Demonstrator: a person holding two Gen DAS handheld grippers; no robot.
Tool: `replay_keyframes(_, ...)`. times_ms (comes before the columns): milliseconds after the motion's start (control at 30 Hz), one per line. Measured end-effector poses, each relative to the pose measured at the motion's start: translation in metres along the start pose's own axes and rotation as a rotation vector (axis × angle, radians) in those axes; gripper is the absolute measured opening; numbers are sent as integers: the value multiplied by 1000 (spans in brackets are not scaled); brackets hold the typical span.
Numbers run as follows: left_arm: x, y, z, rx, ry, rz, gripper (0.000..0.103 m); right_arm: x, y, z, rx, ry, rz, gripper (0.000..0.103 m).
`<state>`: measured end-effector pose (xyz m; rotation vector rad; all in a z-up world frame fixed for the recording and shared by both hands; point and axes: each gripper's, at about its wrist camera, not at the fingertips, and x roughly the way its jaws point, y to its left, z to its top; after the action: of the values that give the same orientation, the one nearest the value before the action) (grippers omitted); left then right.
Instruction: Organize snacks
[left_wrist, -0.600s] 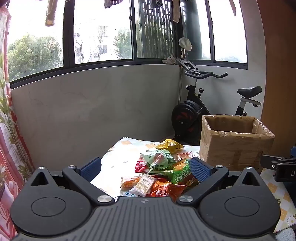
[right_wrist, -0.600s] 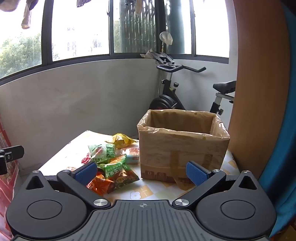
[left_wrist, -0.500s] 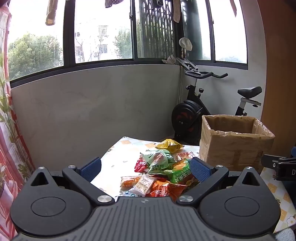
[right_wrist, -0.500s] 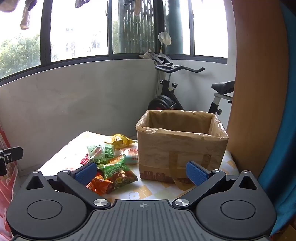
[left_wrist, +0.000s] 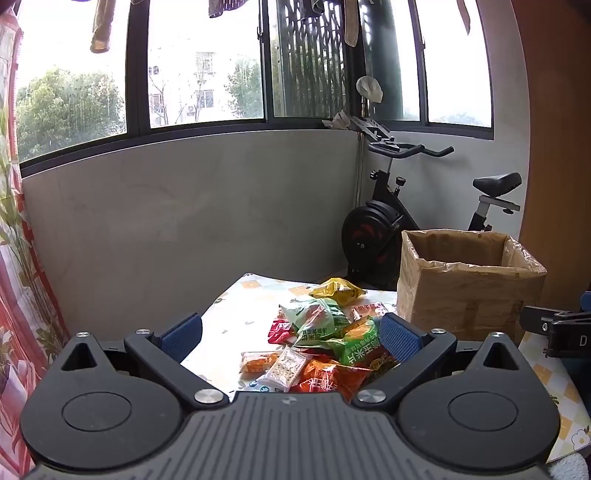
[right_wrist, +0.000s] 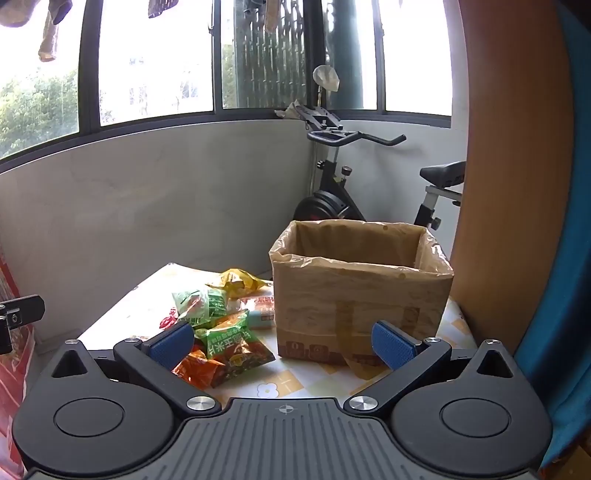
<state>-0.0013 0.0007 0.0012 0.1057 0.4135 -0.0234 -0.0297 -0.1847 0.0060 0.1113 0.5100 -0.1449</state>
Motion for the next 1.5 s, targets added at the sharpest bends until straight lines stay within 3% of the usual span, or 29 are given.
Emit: replay_keyframes(1500, -4, -5, 2, -10, 1, -8, 103, -2, 0, 2, -2, -7, -2, 103)
